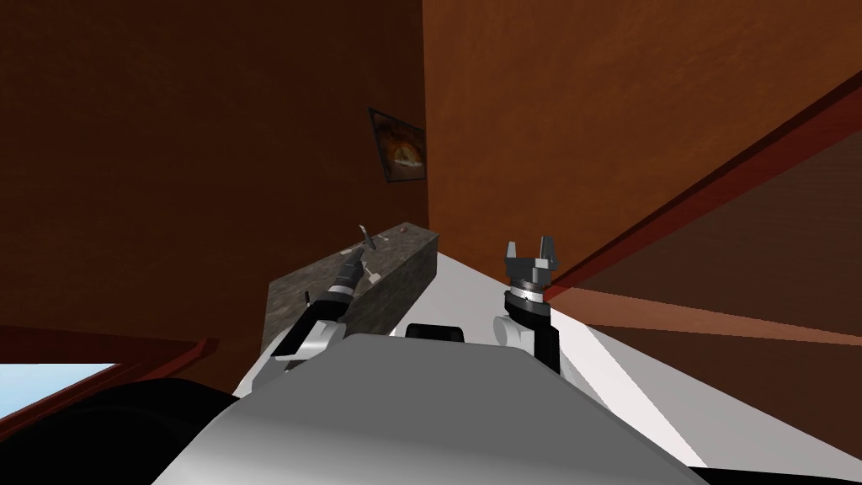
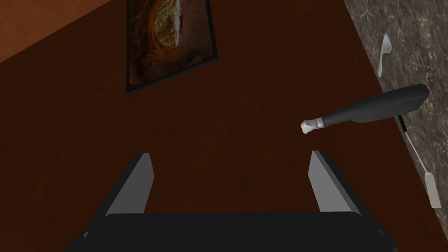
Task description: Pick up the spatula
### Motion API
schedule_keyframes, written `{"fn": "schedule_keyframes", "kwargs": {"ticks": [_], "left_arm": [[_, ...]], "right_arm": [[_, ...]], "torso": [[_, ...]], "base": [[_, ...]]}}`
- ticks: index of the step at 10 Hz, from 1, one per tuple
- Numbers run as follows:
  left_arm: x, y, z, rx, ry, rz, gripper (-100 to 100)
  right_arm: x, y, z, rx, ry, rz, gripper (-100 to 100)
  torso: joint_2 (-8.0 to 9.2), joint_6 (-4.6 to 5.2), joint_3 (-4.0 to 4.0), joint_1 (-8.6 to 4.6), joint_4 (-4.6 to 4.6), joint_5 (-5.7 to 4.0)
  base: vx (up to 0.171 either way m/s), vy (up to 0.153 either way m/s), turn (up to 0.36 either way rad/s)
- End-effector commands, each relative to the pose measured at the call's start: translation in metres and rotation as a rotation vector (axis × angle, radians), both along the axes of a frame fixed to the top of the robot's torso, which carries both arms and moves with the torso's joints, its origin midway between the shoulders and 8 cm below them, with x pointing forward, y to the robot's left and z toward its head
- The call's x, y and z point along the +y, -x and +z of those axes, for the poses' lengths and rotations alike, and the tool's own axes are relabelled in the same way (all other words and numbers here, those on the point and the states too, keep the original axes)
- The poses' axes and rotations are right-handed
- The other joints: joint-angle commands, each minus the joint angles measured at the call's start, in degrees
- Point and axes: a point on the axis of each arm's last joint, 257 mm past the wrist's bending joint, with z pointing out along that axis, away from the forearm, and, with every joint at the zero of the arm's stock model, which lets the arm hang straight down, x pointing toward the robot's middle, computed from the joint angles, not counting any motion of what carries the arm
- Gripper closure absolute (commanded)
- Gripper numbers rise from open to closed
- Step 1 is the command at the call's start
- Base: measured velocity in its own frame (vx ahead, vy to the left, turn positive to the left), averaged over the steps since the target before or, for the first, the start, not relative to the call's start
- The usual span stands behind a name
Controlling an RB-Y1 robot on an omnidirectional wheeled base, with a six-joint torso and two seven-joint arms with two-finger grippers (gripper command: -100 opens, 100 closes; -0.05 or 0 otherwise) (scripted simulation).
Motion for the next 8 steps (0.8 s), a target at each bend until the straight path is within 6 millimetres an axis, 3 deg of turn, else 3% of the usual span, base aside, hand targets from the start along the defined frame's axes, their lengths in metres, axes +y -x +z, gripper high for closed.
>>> {"fn": "schedule_keyframes", "kwargs": {"ticks": [1, 5, 8], "left_arm": [[0.014, 0.003, -0.016, 0.069, -0.023, 0.022, -100], [0.029, 0.008, -0.042, 0.178, -0.038, 0.052, -100], [0.052, 0.019, -0.065, 0.290, -0.074, 0.087, -100]], "right_arm": [[0.000, 0.000, 0.000, 0.000, 0.000, 0.000, 0], [0.000, 0.000, 0.000, 0.000, 0.000, 0.000, 0], [0.000, 0.000, 0.000, 0.000, 0.000, 0.000, 0]], "torso": [[0.00, 0.00, 0.00, 0.00, 0.00, 0.00], [-0.01, 0.00, -0.01, 0.02, 0.00, 0.00], [-0.02, 0.01, -0.01, 0.07, 0.00, 0.02]], "base": [[0.016, -0.056, -0.041], [0.014, -0.040, -0.021], [0.021, -0.034, -0.044]]}}
